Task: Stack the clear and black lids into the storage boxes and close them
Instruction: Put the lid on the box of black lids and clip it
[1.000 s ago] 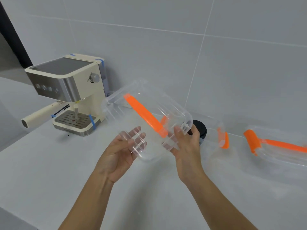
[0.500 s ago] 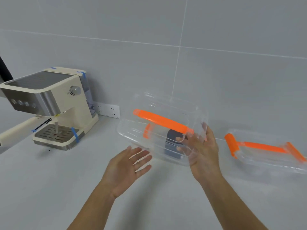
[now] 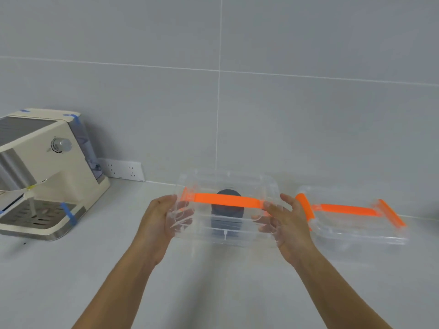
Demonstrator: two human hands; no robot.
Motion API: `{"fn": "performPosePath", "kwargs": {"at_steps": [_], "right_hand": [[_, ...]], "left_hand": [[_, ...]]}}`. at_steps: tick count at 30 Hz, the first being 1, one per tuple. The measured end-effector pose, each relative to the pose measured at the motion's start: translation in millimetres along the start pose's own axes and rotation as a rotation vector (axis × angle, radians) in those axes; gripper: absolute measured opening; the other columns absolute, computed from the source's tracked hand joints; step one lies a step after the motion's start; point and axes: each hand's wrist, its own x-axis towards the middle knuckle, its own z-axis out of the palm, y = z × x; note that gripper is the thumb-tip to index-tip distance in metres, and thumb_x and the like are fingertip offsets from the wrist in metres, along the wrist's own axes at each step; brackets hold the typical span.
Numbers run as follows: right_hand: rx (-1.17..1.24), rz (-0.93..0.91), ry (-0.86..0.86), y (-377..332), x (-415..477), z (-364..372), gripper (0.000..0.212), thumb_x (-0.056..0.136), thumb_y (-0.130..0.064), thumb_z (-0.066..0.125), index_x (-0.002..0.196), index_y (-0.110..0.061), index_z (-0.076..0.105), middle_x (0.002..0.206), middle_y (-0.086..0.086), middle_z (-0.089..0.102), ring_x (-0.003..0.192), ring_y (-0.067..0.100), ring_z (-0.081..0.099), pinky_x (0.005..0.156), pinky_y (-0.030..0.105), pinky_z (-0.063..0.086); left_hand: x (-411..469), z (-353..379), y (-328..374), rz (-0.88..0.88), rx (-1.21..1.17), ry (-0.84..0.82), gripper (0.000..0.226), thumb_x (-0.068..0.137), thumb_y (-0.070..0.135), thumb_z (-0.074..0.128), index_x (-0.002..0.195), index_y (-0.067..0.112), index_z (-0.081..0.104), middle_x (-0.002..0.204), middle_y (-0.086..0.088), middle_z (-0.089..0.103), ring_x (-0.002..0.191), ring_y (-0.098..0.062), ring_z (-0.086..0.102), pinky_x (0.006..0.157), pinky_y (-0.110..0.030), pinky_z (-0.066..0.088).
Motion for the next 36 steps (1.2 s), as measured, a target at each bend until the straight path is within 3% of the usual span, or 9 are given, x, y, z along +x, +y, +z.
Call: {"fn": "performPosePath", "kwargs": {"at_steps": [8, 12, 16, 20, 22, 24, 29, 33, 36], "right_hand": [[-0.155, 0.095, 0.024, 3, 37, -13, 0.025, 0.08, -0.013, 0.063, 0.105, -0.012, 0.059, 0.094, 0.008, 0.062, 0.082, 0.023, 0.059, 0.072, 0.036, 0.047], [-0.262, 0.141, -0.021, 2, 57, -8, 0.028, 0.082, -0.019, 0.063, 0.108, -0.019, 0.053, 0.105, -0.004, 0.061, 0.097, 0.018, 0.057, 0.079, 0.034, 0.045], [-0.287, 0.218, -0.066, 3, 77, -7, 0.065, 0.082, -0.022, 0.064, 0.138, -0.017, 0.032, 0.134, -0.001, 0.045, 0.124, 0.021, 0.043, 0.105, 0.044, 0.036], [-0.321, 0.254, -0.038, 7, 87, -1, 0.074, 0.084, -0.024, 0.062, 0.144, -0.015, 0.019, 0.145, 0.003, 0.033, 0.124, 0.021, 0.037, 0.093, 0.035, 0.036], [-0.338, 0.251, -0.035, 8, 91, 3, 0.071, 0.085, -0.023, 0.061, 0.143, -0.015, 0.022, 0.137, 0.003, 0.037, 0.115, 0.019, 0.039, 0.082, 0.031, 0.041], [-0.371, 0.244, -0.028, 10, 91, 6, 0.065, 0.086, -0.023, 0.06, 0.14, -0.014, 0.026, 0.12, -0.001, 0.039, 0.104, 0.016, 0.039, 0.063, 0.025, 0.04], [-0.454, 0.253, 0.006, 16, 93, 6, 0.045, 0.084, -0.021, 0.06, 0.126, -0.016, 0.045, 0.128, 0.007, 0.054, 0.114, 0.027, 0.052, 0.08, 0.039, 0.049], [-0.488, 0.243, 0.013, 21, 88, 7, 0.044, 0.083, -0.02, 0.06, 0.125, -0.02, 0.047, 0.124, 0.004, 0.056, 0.112, 0.025, 0.053, 0.077, 0.036, 0.048], [-0.511, 0.22, 0.014, 24, 85, 5, 0.041, 0.083, -0.021, 0.059, 0.122, -0.023, 0.048, 0.12, 0.001, 0.057, 0.106, 0.021, 0.054, 0.065, 0.029, 0.044]], "left_hand": [[39, 18, -14, -0.038, 0.169, 0.113, 0.013, 0.091, 0.018, 0.05, 0.091, 0.01, 0.061, 0.097, -0.003, 0.06, 0.093, -0.021, 0.052, 0.067, -0.026, 0.039], [64, 27, -11, -0.038, 0.248, 0.145, 0.01, 0.089, 0.02, 0.054, 0.088, 0.018, 0.064, 0.096, 0.004, 0.062, 0.101, -0.021, 0.052, 0.074, -0.028, 0.037], [86, 31, -12, -0.082, 0.353, 0.174, 0.046, 0.088, 0.023, 0.058, 0.131, 0.011, 0.048, 0.13, -0.003, 0.048, 0.124, -0.025, 0.043, 0.098, -0.034, 0.032], [98, 24, -11, -0.09, 0.417, 0.182, 0.008, 0.091, 0.013, 0.051, 0.087, 0.009, 0.056, 0.102, -0.013, 0.051, 0.08, -0.017, 0.048, 0.074, -0.029, 0.038], [103, 20, -9, -0.092, 0.472, 0.179, 0.016, 0.092, 0.011, 0.049, 0.095, -0.003, 0.056, 0.111, -0.033, 0.051, 0.08, -0.024, 0.044, 0.081, -0.045, 0.04], [109, 16, -12, -0.103, 0.512, 0.176, 0.032, 0.093, 0.011, 0.046, 0.114, -0.013, 0.051, 0.119, -0.036, 0.05, 0.086, -0.03, 0.04, 0.093, -0.056, 0.039], [114, 12, -21, -0.1, 0.612, 0.12, 0.023, 0.093, 0.009, 0.039, 0.104, -0.005, 0.053, 0.096, -0.014, 0.049, 0.085, -0.029, 0.041, 0.077, -0.037, 0.03], [116, 6, -28, -0.098, 0.664, 0.105, 0.036, 0.091, 0.005, 0.038, 0.123, -0.001, 0.053, 0.114, -0.024, 0.057, 0.091, -0.032, 0.05, 0.076, -0.034, 0.033], [116, 3, -32, -0.065, 0.693, 0.08, 0.033, 0.094, 0.019, 0.041, 0.118, 0.004, 0.057, 0.092, -0.008, 0.056, 0.08, -0.022, 0.048, 0.073, -0.031, 0.035]]}}
